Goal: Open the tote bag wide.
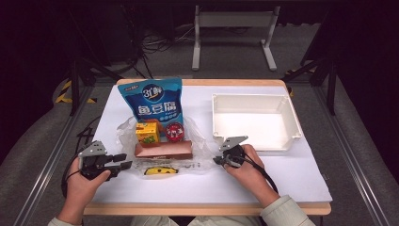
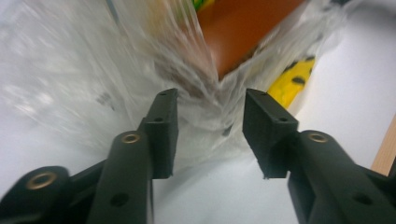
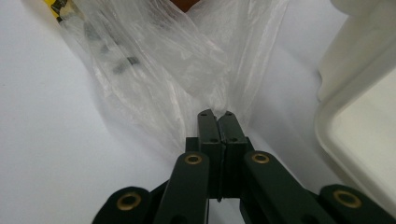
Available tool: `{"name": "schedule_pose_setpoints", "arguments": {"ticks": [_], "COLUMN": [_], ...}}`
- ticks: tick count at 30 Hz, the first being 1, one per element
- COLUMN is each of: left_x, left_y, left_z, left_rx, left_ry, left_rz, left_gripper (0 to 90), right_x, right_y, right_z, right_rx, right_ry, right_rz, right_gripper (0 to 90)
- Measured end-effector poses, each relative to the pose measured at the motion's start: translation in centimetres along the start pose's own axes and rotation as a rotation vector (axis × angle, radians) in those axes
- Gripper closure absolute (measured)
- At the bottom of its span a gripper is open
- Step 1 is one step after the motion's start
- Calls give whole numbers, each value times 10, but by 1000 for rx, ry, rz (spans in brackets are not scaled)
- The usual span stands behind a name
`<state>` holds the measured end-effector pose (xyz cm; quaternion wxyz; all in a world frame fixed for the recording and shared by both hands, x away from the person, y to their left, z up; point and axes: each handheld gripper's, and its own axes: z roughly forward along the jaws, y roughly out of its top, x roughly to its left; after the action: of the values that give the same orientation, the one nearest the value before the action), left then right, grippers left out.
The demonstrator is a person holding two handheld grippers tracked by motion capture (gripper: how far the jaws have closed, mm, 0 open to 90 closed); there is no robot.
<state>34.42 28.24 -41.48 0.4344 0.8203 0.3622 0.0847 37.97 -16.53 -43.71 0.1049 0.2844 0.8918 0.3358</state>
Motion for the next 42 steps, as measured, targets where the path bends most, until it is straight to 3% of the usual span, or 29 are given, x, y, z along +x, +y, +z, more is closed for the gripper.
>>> {"name": "schedule_pose_setpoints", "arguments": {"ticks": [4,8,10,15,16,17,18,19,21,23,24,25,26,30,31,36,42], "left_x": [-2,-3,0,8,13,13,14,15,17,18,18,18,18,17,17,22,28], "left_y": [7,19,25,29,31,31,31,31,29,26,23,23,19,6,6,-5,-9], "left_z": [-13,-26,-25,-12,-3,-3,0,2,6,8,10,10,11,15,15,25,28], "left_rx": [-52,-123,-136,-138,-137,-137,-128,-120,-98,-67,-40,-40,-6,90,90,184,182], "left_ry": [28,67,76,55,51,51,54,56,56,50,51,51,62,54,54,53,57], "left_rz": [5,1,-6,-15,-9,-9,-7,0,17,22,15,15,23,-7,-7,-39,-66], "left_gripper": [418,346,315,309,337,431,431,501,724,879,899,900,900,900,900,900,900], "right_x": [0,0,0,2,2,2,2,1,1,1,1,1,0,-1,-1,-2,-4], "right_y": [0,1,1,2,2,2,2,2,2,2,2,2,2,1,1,1,-1], "right_z": [0,1,1,2,2,2,2,2,2,2,1,1,1,-1,-1,0,0], "right_rx": [0,-1,0,-1,-1,-1,-2,-2,-3,-5,-5,-5,-4,0,0,3,0], "right_ry": [4,5,5,12,11,11,12,13,14,14,14,14,12,6,6,6,4], "right_rz": [-2,1,1,-7,-9,-9,-11,-13,-13,-16,-15,-15,-16,-13,-13,-8,7], "right_gripper": [900,900,900,900,900,900,900,900,900,900,900,900,900,900,900,900,900]}}
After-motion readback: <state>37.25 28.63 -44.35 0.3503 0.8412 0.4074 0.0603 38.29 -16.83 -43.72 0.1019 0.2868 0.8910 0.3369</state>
